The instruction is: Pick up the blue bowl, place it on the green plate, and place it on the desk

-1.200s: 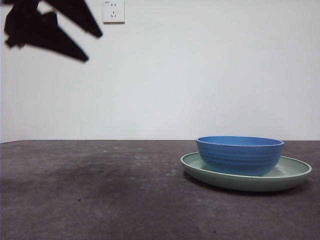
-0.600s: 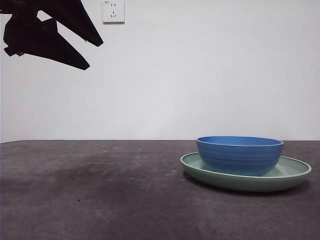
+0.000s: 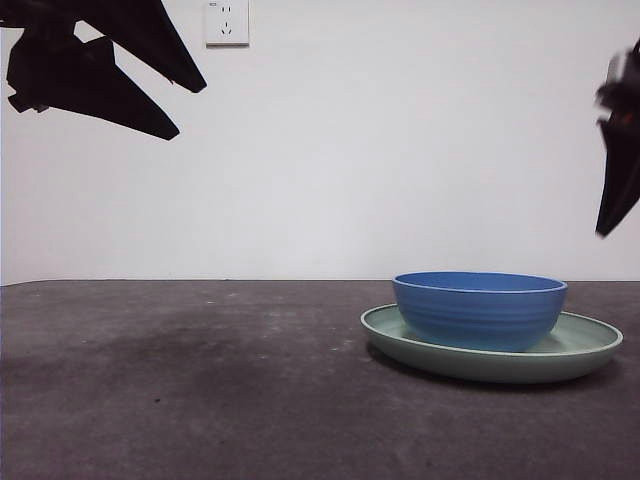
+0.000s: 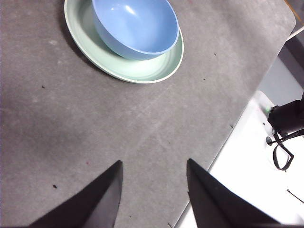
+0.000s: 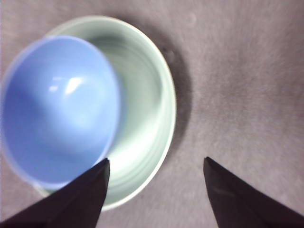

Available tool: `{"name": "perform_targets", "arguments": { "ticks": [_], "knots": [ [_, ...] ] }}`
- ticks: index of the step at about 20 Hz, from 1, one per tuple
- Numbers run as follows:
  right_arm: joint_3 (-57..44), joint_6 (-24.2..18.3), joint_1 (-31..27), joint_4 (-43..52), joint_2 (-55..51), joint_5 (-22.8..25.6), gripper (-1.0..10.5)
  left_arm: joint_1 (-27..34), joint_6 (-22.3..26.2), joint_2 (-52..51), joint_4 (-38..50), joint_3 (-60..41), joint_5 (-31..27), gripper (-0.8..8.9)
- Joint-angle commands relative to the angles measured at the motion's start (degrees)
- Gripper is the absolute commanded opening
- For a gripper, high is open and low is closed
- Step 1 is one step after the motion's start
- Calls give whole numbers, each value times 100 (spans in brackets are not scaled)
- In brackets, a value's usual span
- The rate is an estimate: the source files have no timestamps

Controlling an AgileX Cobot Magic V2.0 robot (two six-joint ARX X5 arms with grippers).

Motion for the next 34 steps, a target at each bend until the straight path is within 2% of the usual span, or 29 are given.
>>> {"name": "perform_targets", "arguments": {
  "ticks": [1,5,14,22,28,34],
  "knots": [
    [37,13,0,256,450,-111,302,-31,70,9,33,57,44,218],
    [37,13,20,610,1038,-254,297,-31,72,9,44,57,44,218],
    [35,15,129,1014,1668,-247,151,-31,26,9,133,57,44,218],
    [35,28,127,1056,1690,-247,11,-31,9,9,142,57,42,218],
    [44,151,127,1060,1635,-286,11,-31,4,9,140,57,44,218],
    [55,570,127,1139,881,-721,11,-31,7,9,155,57,44,218]
  ]
}}
